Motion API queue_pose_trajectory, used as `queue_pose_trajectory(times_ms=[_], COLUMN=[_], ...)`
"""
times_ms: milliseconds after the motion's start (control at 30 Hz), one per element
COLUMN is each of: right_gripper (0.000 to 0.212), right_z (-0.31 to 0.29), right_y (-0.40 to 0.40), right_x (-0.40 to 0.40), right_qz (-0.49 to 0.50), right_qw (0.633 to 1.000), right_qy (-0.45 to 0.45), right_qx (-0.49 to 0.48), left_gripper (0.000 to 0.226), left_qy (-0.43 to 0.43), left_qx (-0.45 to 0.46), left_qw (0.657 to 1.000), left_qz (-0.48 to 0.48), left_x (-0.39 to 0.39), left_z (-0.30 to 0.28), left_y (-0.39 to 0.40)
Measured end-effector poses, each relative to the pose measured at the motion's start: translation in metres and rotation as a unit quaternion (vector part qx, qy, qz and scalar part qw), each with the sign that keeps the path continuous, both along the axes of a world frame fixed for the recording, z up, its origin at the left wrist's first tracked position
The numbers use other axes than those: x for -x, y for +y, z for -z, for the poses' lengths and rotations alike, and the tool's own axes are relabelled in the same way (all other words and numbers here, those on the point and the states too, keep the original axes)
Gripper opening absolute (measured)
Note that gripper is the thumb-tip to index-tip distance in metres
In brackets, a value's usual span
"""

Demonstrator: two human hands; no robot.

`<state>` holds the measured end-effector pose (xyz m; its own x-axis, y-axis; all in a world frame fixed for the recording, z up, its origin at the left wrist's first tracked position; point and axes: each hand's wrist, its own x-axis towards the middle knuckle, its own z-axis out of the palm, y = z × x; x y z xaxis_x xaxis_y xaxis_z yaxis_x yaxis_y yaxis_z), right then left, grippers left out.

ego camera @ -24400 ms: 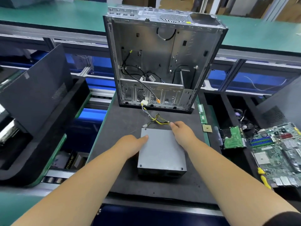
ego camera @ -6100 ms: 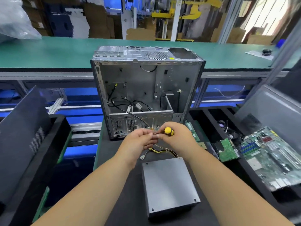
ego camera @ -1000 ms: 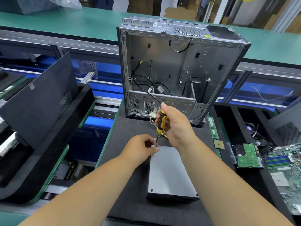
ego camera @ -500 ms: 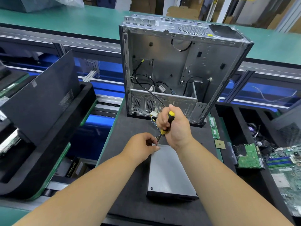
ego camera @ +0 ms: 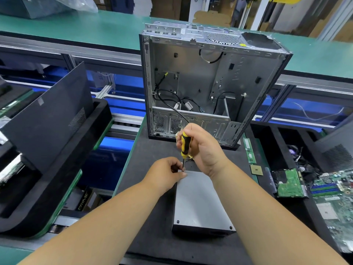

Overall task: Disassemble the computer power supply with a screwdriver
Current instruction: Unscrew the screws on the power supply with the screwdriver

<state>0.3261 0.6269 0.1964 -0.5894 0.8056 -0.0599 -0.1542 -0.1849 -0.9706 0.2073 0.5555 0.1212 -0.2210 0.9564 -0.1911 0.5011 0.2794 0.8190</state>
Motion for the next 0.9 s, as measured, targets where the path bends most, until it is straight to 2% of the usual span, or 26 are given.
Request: queue_pose_trajectory(times_ms=[67,233,633,733,900], right_gripper=[0.012,0.036,0.024,0.016,0.026], right_z=[-0.002,0.0,0.009,0.008,0.003], right_y=[0.001,-0.004,-0.006,-0.006,-0.003], right_x=[0.0,0.003,0.009,0.007,-0.002], right_qz=[0.022,0.046,0.054,0.054,0.078], right_qw=[1.0,0.998,0.994,0.996,0.997], right_qy=[0.009,0.044,0.089,0.064,0.025], right_qx=[0.014,0.023,-0.027,-0.022,-0.001], left_gripper=[0.011,0.01,0.015,0.016,0.013], left_qy=[0.001,0.007,0.013,0.007,0.005], left_qx=[0.0,-0.001,-0.007,-0.007,-0.008], left_qw=[1.0,1.0,1.0,1.0,1.0], left_qz=[0.001,0.003,0.014,0.014,0.01], left_x=[0.0,0.0,-0.001,0.0,-0.001], left_z=[0.0,-0.001,-0.003,-0.002,-0.001], left_y=[0.0,-0.001,0.001,0.001,0.001])
